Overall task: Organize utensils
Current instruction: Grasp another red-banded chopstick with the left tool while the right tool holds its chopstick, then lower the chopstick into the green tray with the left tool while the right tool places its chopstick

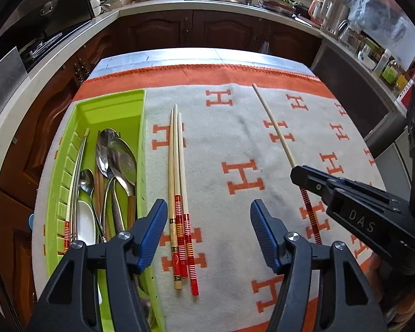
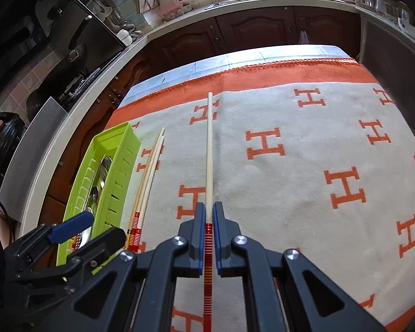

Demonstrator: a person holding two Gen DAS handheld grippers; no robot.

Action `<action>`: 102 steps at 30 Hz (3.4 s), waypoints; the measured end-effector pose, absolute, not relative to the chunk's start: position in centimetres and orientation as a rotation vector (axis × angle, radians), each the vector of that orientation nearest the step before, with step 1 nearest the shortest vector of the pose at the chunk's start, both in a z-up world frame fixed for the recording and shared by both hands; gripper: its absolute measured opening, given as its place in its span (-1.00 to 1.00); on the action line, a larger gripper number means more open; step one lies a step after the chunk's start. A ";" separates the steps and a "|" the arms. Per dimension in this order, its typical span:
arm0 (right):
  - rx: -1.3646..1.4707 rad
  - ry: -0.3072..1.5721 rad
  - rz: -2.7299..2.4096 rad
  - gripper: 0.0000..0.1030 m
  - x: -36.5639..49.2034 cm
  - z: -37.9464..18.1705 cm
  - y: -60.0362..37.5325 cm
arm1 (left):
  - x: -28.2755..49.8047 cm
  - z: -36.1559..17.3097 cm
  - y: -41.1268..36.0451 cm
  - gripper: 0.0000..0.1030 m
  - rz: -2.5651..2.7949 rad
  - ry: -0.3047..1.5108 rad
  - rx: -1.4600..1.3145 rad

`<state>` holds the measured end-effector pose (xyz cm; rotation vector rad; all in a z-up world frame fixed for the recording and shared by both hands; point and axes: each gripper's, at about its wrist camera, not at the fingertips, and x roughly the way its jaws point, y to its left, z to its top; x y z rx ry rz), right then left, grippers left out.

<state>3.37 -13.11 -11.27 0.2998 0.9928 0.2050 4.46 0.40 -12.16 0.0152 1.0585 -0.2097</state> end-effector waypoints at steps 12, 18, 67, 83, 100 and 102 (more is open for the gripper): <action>0.368 0.982 0.223 -0.89 3.2 -12.0 -15.4 | 6.9 -16.8 -1.1 0.13 -0.029 1.198 0.076; 0.398 0.990 0.225 -0.89 3.3 -12.6 -16.4 | 7.8 -17.5 -2.7 0.32 -0.010 1.217 0.139; 0.450 0.995 0.247 -0.89 3.4 -13.6 -18.2 | 7.3 -16.5 -0.6 -0.92 -0.161 1.182 -0.113; 0.340 1.031 0.484 -0.89 2.9 -9.6 -8.2 | 3.8 -10.1 8.8 -0.92 -0.029 1.031 -0.097; 0.335 1.201 0.552 -0.86 4.6 -11.2 2.0 | 3.9 -13.6 15.9 -0.90 0.003 1.094 -0.153; 0.338 1.208 0.553 -0.85 4.7 -11.4 2.3 | 3.9 -13.8 16.2 -0.82 0.005 1.099 -0.159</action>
